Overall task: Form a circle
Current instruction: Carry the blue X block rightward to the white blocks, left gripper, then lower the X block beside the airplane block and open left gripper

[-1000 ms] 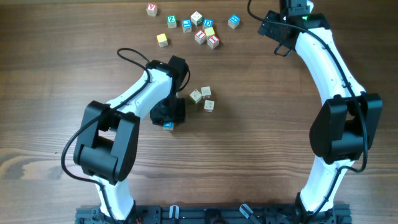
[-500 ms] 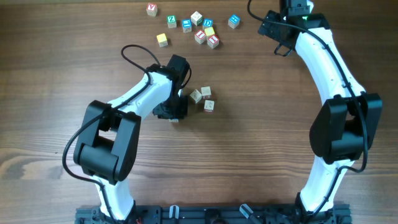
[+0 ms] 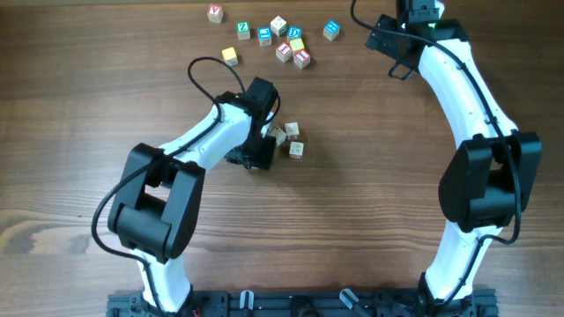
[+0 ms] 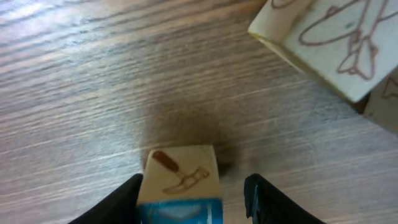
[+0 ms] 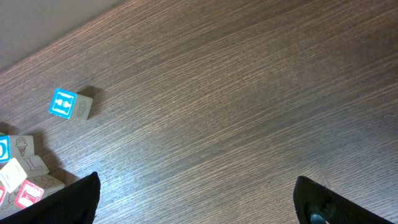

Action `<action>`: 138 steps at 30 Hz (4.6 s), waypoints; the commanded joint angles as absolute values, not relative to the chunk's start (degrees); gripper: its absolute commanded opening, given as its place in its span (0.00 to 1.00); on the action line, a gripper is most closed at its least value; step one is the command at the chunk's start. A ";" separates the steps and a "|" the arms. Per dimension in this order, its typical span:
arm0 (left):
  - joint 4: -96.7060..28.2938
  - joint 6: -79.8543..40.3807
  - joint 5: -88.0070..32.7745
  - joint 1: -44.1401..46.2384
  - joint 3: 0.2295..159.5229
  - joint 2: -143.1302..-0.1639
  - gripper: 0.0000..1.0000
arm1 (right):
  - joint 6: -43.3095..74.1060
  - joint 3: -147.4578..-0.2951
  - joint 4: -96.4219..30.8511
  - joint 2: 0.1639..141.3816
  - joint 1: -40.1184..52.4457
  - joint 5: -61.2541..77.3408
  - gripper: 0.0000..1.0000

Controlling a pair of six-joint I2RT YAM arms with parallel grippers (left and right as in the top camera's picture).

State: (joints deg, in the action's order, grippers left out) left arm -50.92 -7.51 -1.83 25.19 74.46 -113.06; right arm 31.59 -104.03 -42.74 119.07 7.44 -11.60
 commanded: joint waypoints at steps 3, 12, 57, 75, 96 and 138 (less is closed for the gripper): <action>-52.75 -6.50 -1.91 25.23 77.36 -113.12 0.51 | 31.53 -104.22 -42.65 119.66 7.49 -11.07 1.00; -51.29 -6.37 -3.53 25.30 77.36 -113.12 0.33 | 31.53 -104.22 -42.65 119.66 7.49 -11.09 1.00; -45.17 -0.40 -7.60 28.01 77.38 -113.12 0.33 | 31.55 -104.22 -42.65 119.66 7.49 -11.07 1.00; -45.87 -6.42 -4.54 26.72 77.41 -99.02 0.35 | 31.53 -104.22 -42.65 119.66 7.49 -11.09 1.00; -37.50 -10.96 -12.27 32.40 66.96 -107.11 0.04 | 31.53 -104.22 -42.65 119.66 7.49 -11.09 1.00; -39.29 -13.98 2.66 25.98 64.77 -105.47 0.04 | 31.53 -104.22 -42.65 119.66 7.49 -11.09 1.00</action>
State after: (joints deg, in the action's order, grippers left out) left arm -39.94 -13.04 1.91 26.13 65.78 -103.15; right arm 31.59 -104.03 -42.74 119.07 7.44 -11.60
